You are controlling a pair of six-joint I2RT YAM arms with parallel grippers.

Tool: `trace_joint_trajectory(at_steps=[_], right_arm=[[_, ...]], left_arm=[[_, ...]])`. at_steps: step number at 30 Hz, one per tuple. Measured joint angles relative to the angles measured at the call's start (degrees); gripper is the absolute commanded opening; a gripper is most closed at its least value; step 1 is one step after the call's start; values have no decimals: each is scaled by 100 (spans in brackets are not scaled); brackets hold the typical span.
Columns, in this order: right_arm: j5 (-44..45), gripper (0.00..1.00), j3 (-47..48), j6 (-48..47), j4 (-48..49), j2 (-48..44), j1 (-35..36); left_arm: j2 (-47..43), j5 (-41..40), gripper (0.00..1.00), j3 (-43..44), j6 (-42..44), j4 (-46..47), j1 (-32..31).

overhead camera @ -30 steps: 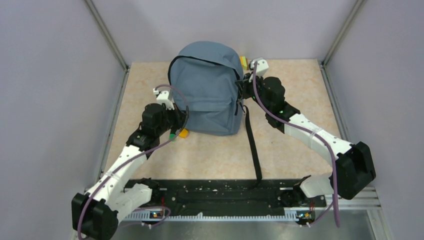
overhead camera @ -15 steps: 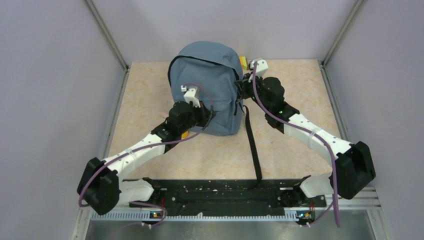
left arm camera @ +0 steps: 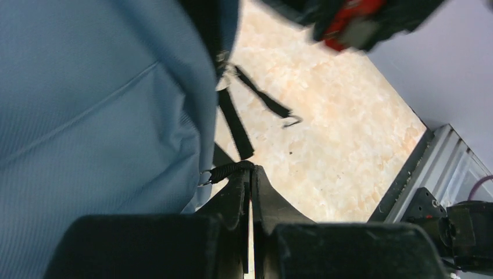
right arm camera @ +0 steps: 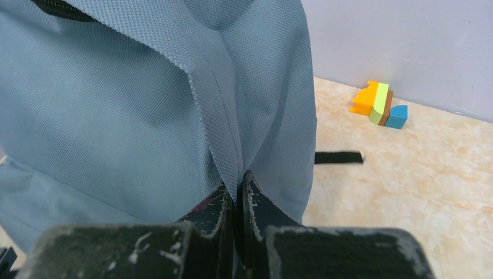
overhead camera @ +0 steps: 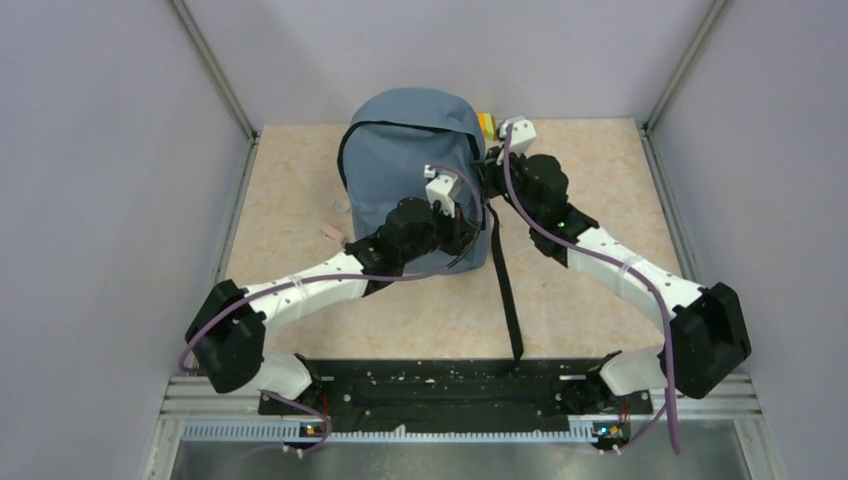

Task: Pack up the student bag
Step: Unzip the student bag at the center of the board.

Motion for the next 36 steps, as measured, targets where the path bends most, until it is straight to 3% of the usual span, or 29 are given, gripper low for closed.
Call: trace_joint_trajectory(at_steps=[8, 9, 12, 15, 18, 21, 25, 36], right_arm=[[24, 0, 0, -81, -66, 4, 24], [24, 1, 0, -85, -70, 4, 28], [28, 11, 0, -92, -76, 2, 48], [37, 33, 0, -131, -92, -35, 59], [39, 54, -11, -144, -114, -146, 63], [26, 68, -44, -168, -155, -365, 94], [17, 75, -122, -188, -236, -686, 133], [39, 78, -741, 129, -693, -1615, 133]], left_arm=[[313, 105, 0, 450, 590, -177, -358], [304, 87, 5, 450, 638, -177, -378], [190, -2, 37, 409, 802, -243, -409], [-136, -157, 63, 321, 986, -446, -437], [-603, -376, 76, 247, 1147, -739, -455], [-1147, -634, 81, 177, 1274, -1106, -455], [-1735, -946, 83, 160, 1528, -1655, -455], [-1604, -2452, 83, 398, 2614, -3014, -455]])
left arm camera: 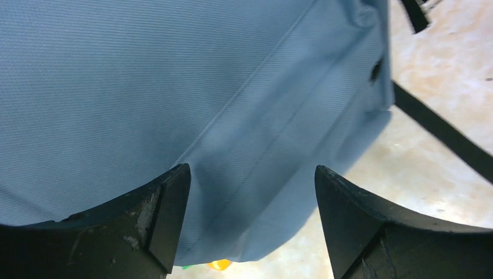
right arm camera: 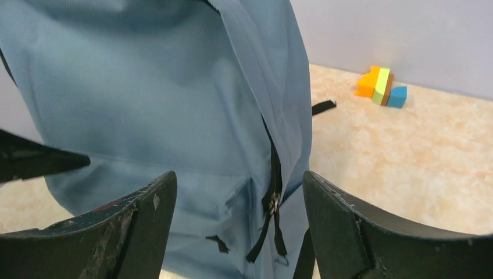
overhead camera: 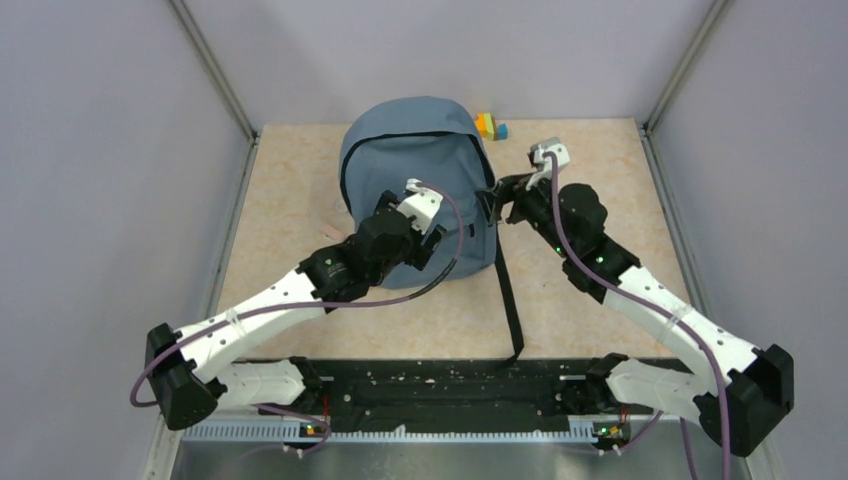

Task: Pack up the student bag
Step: Unzip the student bag at the center of the board.

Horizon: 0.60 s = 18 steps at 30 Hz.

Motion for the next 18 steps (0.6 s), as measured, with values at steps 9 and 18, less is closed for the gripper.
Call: trace_joint_trajectory(at_steps=[9, 18], right_arm=[[-170, 77, -509, 612, -282, -446, 11], [-326, 73, -667, 737, -282, -634, 111]], left_arm=[[271, -807, 80, 37, 638, 63, 0], [428, -1172, 39, 37, 957, 212, -20]])
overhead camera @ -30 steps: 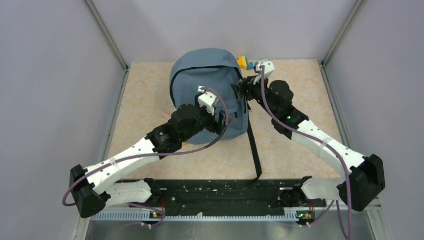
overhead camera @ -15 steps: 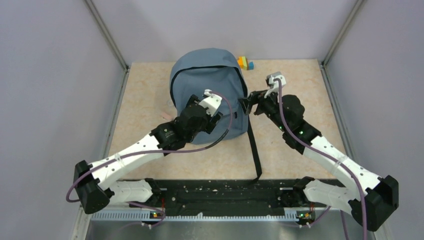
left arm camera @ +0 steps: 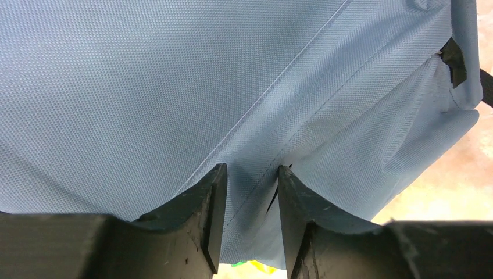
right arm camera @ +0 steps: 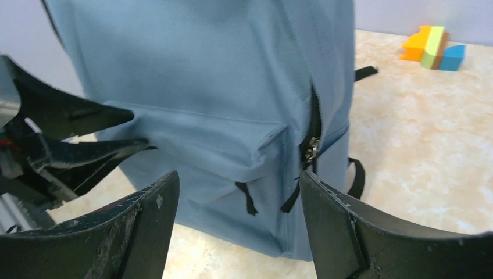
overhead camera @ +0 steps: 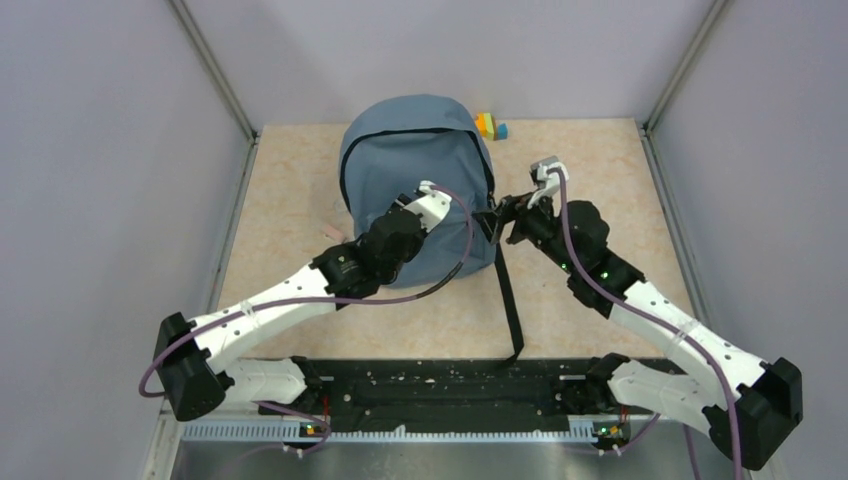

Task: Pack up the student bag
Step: Unzip the student bag at the center of the board.

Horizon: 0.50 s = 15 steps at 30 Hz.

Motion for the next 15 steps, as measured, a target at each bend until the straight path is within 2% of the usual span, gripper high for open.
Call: trace_joint_trajectory(at_steps=[5, 10, 15], right_arm=[[-345, 70, -238, -151, 162, -35, 116], [-962, 69, -544, -649, 575, -79, 229], [-1766, 69, -894, -1434, 1126, -79, 459]], left_arm=[[-50, 28, 23, -70, 61, 181, -13], [-219, 142, 0, -210, 68, 376, -11], [-328, 223, 0, -339, 57, 494, -7]])
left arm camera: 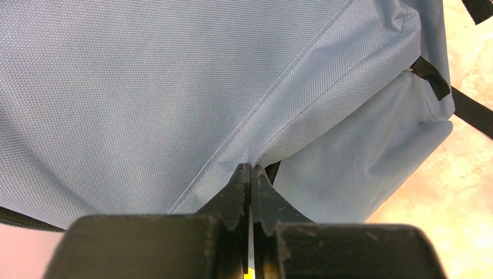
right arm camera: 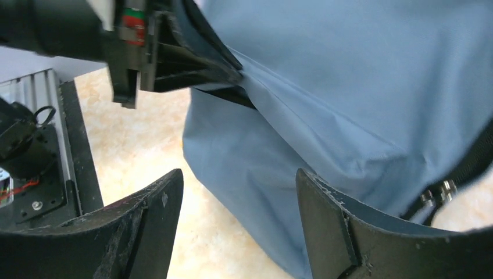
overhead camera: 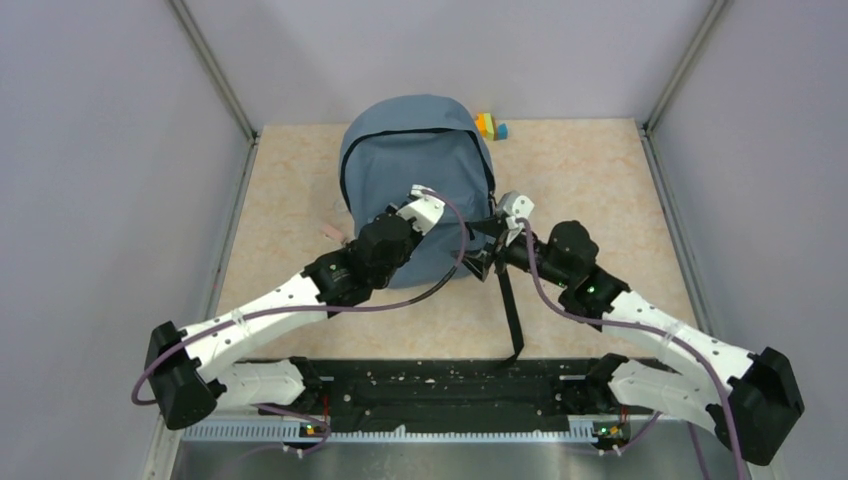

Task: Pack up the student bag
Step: Unzip the student bag at the center of the board.

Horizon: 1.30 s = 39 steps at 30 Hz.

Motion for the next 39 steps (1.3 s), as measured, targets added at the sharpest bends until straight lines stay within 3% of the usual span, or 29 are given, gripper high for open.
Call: trace_joint_trajectory(at_steps=[11, 23, 39], right_arm=[[-1141, 70, -37, -1818, 1056, 1128, 319], [-898, 71, 229, -2802, 1832, 2559, 586], [-820, 74, 1040, -3622, 2050, 3434, 608]], left_arm=[[-313, 673, 0, -175, -229, 111, 269], [-332, 1351, 0, -181, -457, 116, 649], [-341, 1567, 0, -181, -542, 168, 758]])
